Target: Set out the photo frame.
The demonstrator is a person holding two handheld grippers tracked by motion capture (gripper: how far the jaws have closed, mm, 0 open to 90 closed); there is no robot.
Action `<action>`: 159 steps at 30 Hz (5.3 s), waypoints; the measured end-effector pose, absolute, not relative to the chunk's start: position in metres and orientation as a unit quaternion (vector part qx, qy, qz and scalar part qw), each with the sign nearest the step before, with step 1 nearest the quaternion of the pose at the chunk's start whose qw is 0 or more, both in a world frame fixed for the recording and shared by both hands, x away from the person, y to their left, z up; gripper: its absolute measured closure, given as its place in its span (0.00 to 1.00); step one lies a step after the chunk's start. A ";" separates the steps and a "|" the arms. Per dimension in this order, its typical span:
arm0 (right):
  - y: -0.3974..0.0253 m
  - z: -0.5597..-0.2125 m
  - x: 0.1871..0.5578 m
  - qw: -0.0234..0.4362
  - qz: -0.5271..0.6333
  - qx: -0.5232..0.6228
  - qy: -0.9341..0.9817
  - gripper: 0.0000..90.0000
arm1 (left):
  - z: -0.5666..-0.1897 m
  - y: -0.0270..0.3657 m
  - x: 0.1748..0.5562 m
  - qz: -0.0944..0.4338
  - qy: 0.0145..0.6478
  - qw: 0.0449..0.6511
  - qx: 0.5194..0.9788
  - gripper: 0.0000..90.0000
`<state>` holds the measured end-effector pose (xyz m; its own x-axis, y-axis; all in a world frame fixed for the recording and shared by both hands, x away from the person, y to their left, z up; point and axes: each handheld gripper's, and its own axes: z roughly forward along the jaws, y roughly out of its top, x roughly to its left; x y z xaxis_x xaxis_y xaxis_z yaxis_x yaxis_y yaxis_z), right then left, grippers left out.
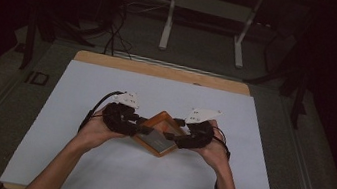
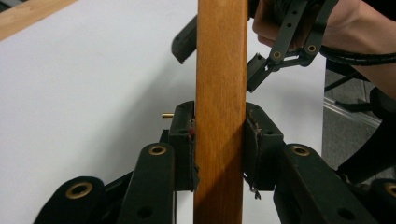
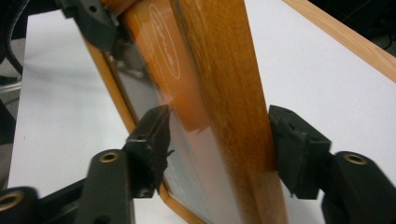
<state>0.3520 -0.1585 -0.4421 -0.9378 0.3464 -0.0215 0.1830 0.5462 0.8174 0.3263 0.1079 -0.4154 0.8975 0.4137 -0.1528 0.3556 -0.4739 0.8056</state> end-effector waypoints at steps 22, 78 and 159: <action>-0.171 -0.438 0.338 0.094 0.457 0.105 0.878 0.75 | -0.428 0.118 0.335 0.027 0.269 0.485 0.832 0.57; -0.207 -0.456 0.323 0.107 0.476 0.153 0.859 0.76 | -0.509 0.083 0.326 0.017 0.304 0.543 0.782 0.43; -0.187 -0.473 0.342 0.041 0.506 0.243 0.827 0.68 | -0.477 0.110 0.325 0.057 0.325 0.553 0.765 0.62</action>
